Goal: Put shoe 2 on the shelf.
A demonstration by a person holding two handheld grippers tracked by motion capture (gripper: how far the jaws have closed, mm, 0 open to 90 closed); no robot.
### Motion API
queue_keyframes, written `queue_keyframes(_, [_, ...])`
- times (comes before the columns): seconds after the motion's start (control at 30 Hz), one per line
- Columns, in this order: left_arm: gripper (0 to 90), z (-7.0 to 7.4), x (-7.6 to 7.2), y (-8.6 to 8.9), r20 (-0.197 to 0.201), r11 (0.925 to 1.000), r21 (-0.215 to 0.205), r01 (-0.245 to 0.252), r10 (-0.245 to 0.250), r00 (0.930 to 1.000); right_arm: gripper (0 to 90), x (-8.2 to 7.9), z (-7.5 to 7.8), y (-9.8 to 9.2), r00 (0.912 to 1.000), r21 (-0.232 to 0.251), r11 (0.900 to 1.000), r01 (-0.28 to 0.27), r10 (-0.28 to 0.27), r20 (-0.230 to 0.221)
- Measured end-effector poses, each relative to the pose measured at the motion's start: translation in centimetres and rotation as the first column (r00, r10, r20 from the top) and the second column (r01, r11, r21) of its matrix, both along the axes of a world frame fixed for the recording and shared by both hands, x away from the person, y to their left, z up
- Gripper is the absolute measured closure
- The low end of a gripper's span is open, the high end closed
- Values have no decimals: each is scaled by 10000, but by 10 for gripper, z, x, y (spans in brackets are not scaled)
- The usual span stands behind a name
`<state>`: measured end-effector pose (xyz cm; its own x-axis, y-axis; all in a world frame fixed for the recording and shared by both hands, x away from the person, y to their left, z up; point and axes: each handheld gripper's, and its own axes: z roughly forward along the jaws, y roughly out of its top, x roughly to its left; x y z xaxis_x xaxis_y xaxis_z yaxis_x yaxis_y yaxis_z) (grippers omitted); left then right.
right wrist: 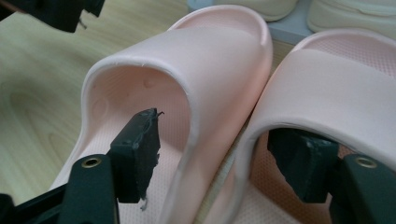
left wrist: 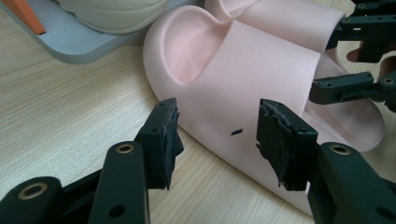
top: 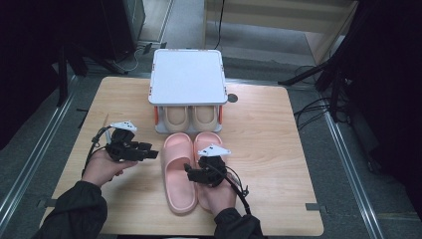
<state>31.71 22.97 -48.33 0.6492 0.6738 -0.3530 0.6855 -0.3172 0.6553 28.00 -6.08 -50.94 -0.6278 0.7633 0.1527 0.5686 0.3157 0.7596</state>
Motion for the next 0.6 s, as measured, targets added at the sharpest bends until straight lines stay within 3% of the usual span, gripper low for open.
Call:
queue_keyframes(0.23, [480,0,0,0,-4,10000,-36,-17,17,10000,384,-2,-4,8,9959,65,9959,899,-900,72])
queue_keyframes(0.43, [479,0,0,1,-22,10000,-30,-61,61,10000,454,-1,-7,12,9927,-346,9926,1167,-1155,348])
queue_keyframes(0.6, [476,0,1,1,-50,10000,-4,-42,42,10000,479,2,-9,13,9930,-541,9916,1177,-1175,73])
